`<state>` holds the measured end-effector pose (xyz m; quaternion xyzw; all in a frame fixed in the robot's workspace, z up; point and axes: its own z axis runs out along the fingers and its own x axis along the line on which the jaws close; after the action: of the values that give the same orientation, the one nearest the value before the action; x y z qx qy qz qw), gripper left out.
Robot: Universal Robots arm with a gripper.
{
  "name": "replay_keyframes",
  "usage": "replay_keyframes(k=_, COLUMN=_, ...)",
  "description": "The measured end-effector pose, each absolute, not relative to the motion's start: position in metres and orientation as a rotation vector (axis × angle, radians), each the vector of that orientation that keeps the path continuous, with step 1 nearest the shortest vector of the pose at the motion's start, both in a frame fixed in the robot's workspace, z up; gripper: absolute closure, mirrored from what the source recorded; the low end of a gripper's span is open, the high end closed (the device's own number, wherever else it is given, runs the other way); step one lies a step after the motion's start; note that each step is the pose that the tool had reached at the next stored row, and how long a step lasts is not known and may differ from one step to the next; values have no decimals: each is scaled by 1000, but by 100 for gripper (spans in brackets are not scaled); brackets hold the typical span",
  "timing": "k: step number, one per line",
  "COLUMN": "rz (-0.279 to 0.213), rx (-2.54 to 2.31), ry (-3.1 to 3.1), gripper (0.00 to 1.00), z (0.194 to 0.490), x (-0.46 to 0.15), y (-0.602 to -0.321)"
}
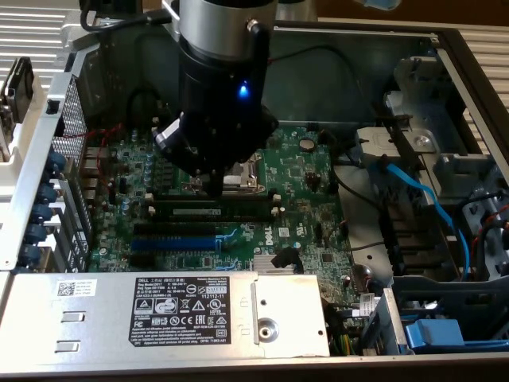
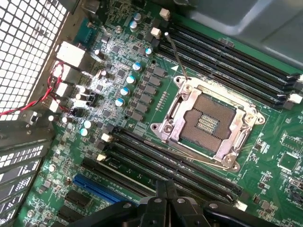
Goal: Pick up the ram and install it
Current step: 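Press down the ram until it locks into place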
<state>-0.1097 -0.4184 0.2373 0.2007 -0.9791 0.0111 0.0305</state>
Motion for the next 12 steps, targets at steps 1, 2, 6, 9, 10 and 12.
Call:
replay_keyframes(k=1, rz=33, rx=594, ry=-3022, gripper=90, z=237, x=-110, y=-418)
replay_keyframes(k=2, rz=32, rx=569, ry=-3027, gripper=90, z=237, x=-110, y=-418)
replay_keyframes(k=6, rz=29, rx=470, ry=-3043, gripper=90, z=236, x=-110, y=-418)
replay_keyframes(k=9, rz=27, rx=394, ry=-3054, gripper=90, z=236, x=-110, y=-418)
replay_keyframes(k=10, rz=26, rx=369, ry=-3057, gripper=90, z=236, x=-110, y=-418)
replay_keyframes(k=12, rz=25, rx=318, ry=-3062, gripper=90, z=236, x=-110, y=-418)
